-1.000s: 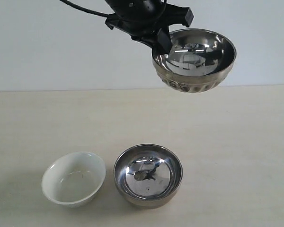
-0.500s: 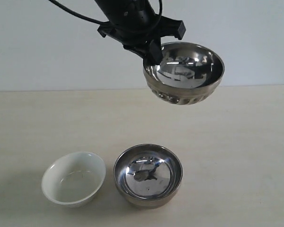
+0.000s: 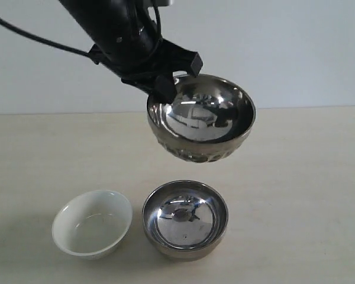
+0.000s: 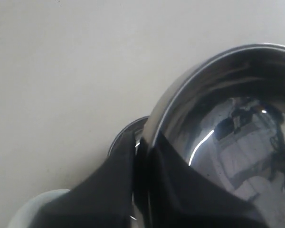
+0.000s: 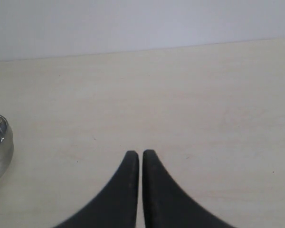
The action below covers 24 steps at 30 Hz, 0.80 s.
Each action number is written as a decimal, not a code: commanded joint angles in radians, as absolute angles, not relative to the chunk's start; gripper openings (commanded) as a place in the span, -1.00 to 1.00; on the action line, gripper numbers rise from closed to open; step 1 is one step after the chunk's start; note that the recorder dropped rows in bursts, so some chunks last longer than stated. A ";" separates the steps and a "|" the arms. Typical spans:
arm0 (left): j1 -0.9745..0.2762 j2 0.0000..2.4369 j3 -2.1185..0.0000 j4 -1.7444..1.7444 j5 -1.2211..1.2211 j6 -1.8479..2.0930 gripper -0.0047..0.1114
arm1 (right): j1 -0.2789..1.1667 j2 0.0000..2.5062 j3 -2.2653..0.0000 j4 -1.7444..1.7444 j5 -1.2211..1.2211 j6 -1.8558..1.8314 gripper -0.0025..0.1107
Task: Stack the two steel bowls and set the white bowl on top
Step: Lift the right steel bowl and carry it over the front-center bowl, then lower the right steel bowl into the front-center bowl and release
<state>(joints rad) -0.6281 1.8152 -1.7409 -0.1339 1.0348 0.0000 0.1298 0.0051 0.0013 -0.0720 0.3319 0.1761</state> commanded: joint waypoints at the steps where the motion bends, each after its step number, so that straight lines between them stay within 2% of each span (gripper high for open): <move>1: -0.627 1.718 -1.555 -0.183 0.887 0.015 -0.85 | 0.133 0.000 0.000 -0.080 0.325 0.175 -0.96; 7: -0.595 1.636 -1.336 -0.275 0.753 0.052 -0.85 | 0.133 0.000 0.000 -0.080 0.325 0.175 -0.96; 11: -0.565 1.619 -1.229 -0.455 0.638 0.162 -0.85 | 0.133 0.000 0.000 -0.080 0.325 0.175 -0.96; 24: -0.539 1.746 -1.209 -0.594 0.590 0.270 -0.85 | 0.133 0.000 0.000 -0.080 0.325 0.175 -0.96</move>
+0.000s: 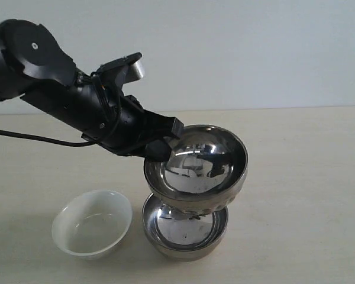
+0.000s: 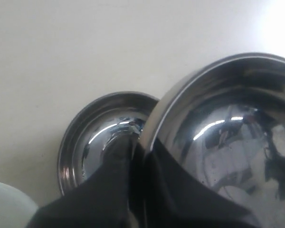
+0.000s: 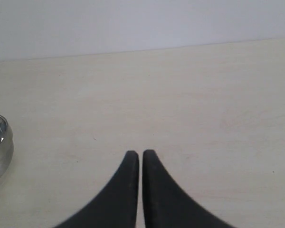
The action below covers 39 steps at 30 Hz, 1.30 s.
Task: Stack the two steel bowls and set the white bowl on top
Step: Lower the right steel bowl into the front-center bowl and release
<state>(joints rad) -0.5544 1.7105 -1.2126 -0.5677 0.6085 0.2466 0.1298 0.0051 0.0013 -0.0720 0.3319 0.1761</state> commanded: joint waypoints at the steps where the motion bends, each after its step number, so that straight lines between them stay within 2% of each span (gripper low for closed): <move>1: -0.533 1.754 -1.209 -0.592 0.590 0.275 -0.85 | 0.133 0.000 0.000 -0.080 0.325 0.175 -0.96; 17: -0.508 1.851 -1.209 -0.538 0.574 0.313 -0.85 | 0.133 0.000 0.000 -0.080 0.325 0.175 -0.96; 39: -0.486 1.855 -1.146 -0.543 0.543 0.375 -0.85 | 0.133 0.000 0.000 -0.080 0.325 0.175 -0.96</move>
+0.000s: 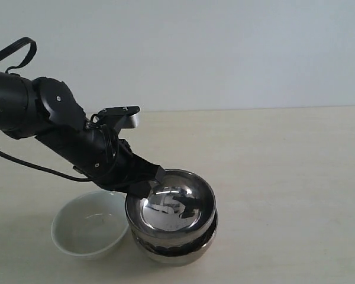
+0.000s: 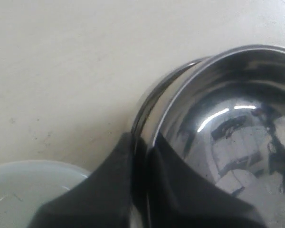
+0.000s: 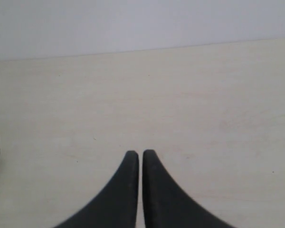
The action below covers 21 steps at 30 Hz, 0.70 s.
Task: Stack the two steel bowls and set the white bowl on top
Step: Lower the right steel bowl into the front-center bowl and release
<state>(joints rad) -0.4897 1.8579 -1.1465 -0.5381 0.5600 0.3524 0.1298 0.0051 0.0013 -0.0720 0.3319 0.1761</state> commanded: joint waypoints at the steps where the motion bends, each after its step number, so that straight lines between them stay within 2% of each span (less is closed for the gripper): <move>1: -0.486 1.855 -1.146 -0.543 0.543 0.375 -0.85 | 0.133 0.000 0.000 -0.080 0.325 0.175 -0.96; 21: -0.486 1.856 -1.146 -0.715 0.546 0.525 -0.85 | 0.133 0.000 0.000 -0.080 0.325 0.175 -0.96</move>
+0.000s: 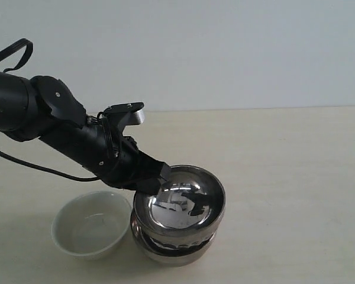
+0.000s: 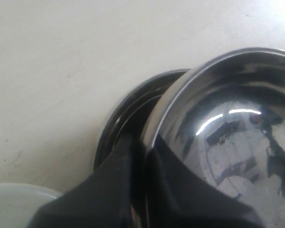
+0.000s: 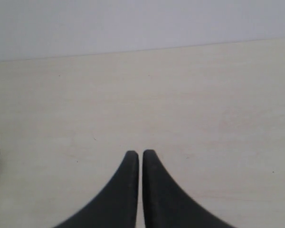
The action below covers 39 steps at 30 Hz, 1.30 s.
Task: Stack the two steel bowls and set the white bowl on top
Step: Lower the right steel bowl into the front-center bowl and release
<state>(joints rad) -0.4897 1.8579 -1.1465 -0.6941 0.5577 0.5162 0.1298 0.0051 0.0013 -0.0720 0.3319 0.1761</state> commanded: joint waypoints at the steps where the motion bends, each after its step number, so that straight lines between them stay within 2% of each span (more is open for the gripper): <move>1: -0.486 1.856 -1.146 -0.715 0.546 0.525 -0.85 | 0.133 0.000 0.000 -0.080 0.325 0.175 -0.96; 35: -0.486 1.889 -1.146 -0.661 0.551 0.528 -0.85 | 0.133 0.000 0.000 -0.080 0.325 0.175 -0.96; 37: -0.486 1.889 -1.146 -0.661 0.551 0.528 -0.72 | 0.133 0.000 0.000 -0.080 0.325 0.175 -0.96; 38: -0.486 1.889 -1.146 -0.661 0.551 0.528 -0.58 | 0.133 0.000 0.000 -0.080 0.325 0.175 -0.96; 39: -0.486 1.889 -1.146 -0.661 0.556 0.528 -0.36 | 0.133 0.000 0.000 -0.080 0.325 0.175 -0.96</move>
<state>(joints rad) -0.4897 1.8928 -1.1465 -0.6611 0.5470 0.5240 0.1298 0.0051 0.0013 -0.0720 0.3319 0.1761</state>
